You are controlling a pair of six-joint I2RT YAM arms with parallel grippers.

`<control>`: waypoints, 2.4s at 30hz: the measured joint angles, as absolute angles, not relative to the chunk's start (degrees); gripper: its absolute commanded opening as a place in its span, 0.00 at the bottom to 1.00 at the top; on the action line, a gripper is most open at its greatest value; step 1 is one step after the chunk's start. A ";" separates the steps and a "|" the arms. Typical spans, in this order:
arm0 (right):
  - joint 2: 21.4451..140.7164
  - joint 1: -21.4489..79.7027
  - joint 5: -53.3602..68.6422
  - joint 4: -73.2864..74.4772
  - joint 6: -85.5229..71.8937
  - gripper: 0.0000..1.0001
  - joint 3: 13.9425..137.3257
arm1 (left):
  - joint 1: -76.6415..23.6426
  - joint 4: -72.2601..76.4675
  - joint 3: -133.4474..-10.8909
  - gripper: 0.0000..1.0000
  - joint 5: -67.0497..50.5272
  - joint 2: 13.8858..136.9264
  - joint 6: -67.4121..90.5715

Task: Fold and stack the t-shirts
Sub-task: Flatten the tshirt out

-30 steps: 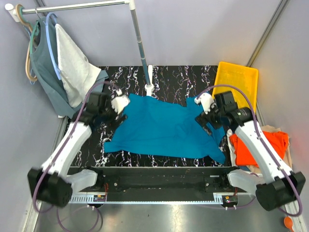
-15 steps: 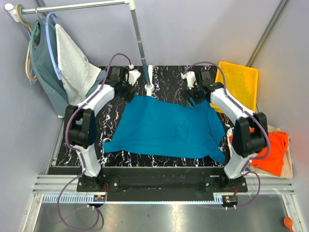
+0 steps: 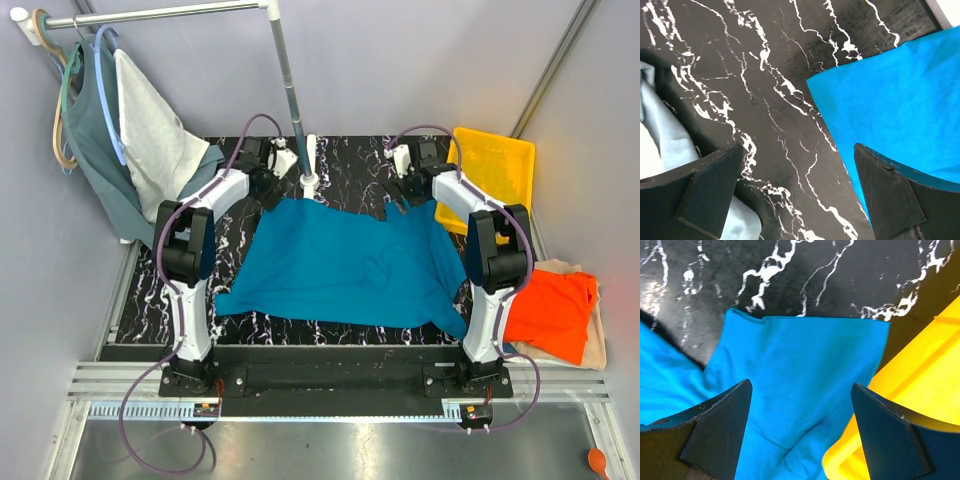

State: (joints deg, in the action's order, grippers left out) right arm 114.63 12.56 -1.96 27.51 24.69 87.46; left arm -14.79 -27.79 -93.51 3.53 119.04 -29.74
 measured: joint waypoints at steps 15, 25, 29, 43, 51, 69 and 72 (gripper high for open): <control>121.25 11.60 -3.68 26.11 29.67 0.88 90.85 | -17.37 -27.79 -96.07 0.98 7.60 125.03 -32.14; 124.70 11.60 -4.16 24.88 31.64 0.87 93.89 | -17.56 -27.27 -97.19 0.98 12.01 126.28 -34.33; 125.78 11.60 -5.34 24.51 32.75 0.87 95.48 | -17.56 -26.57 -97.12 0.97 13.96 126.45 -35.16; 132.73 11.62 -7.92 23.42 33.87 0.87 105.51 | -16.23 -22.13 -98.48 0.97 22.04 128.92 -37.04; 138.30 11.79 -7.88 23.33 33.87 0.87 114.08 | -14.15 -21.28 -101.62 0.97 24.77 131.46 -37.06; 140.27 12.49 -6.61 24.95 32.27 1.00 118.74 | -13.87 -21.17 -104.84 0.99 26.20 133.34 -35.92; 137.12 12.91 -6.52 26.06 31.86 1.00 116.20 | -13.87 -21.87 -103.70 0.99 25.93 131.28 -35.27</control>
